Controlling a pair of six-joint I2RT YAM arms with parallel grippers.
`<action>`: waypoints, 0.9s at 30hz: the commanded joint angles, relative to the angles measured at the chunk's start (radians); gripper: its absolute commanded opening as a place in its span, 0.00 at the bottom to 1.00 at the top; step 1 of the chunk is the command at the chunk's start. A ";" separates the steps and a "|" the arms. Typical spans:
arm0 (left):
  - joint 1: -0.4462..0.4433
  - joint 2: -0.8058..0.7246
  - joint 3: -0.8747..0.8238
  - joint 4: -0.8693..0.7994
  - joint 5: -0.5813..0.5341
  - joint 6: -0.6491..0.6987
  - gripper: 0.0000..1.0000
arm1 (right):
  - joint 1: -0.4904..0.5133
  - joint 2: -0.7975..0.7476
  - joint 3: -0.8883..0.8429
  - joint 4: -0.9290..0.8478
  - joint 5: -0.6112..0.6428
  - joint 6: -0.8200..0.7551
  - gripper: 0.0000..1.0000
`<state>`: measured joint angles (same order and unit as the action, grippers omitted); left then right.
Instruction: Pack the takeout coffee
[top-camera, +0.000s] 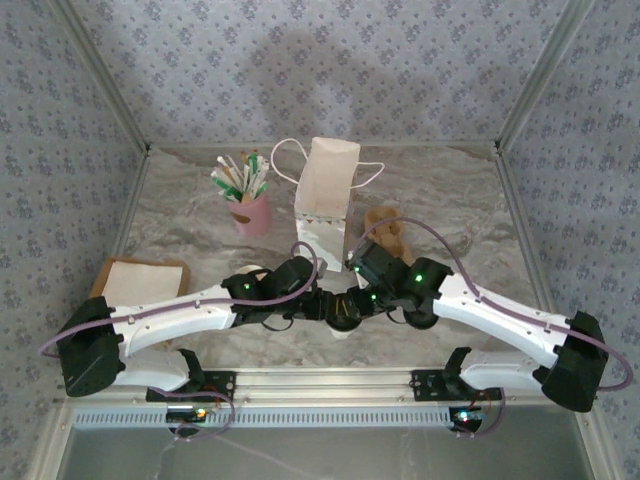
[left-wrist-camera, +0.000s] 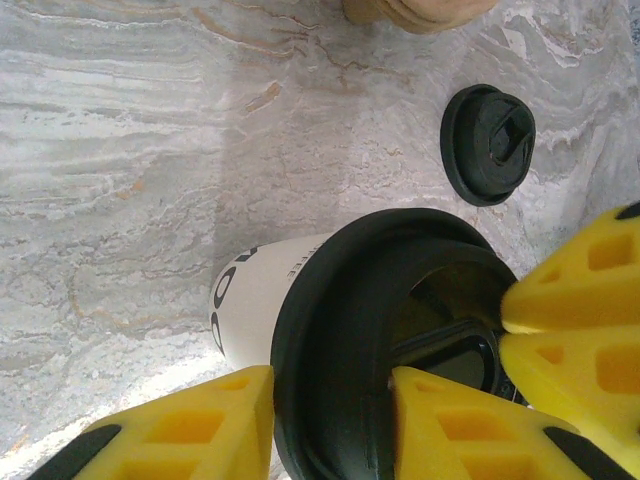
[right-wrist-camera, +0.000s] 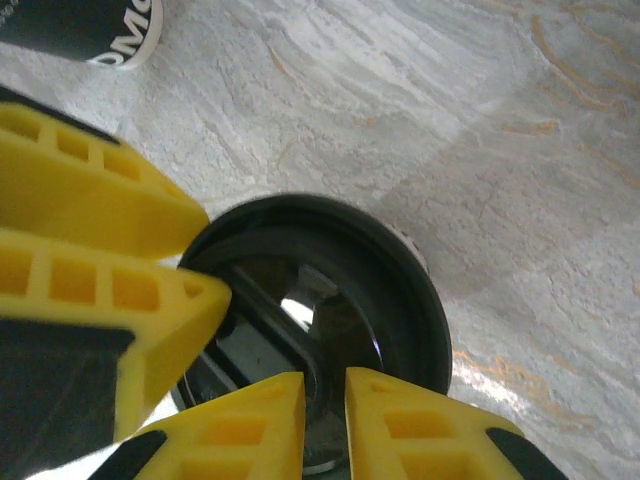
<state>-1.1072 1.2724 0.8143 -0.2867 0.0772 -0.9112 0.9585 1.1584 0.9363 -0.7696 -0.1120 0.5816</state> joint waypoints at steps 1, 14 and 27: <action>-0.005 0.026 0.003 -0.021 -0.008 -0.009 0.33 | 0.008 -0.043 0.039 -0.065 -0.012 0.015 0.22; -0.006 0.038 0.017 -0.022 -0.004 -0.005 0.33 | 0.000 0.000 -0.069 -0.047 -0.025 0.022 0.22; -0.005 -0.064 0.096 -0.124 -0.081 0.041 0.65 | 0.007 -0.134 0.111 -0.165 0.027 0.001 0.54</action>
<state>-1.1072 1.2606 0.8391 -0.3511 0.0429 -0.8986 0.9630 1.0573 1.0153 -0.8650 -0.1131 0.5907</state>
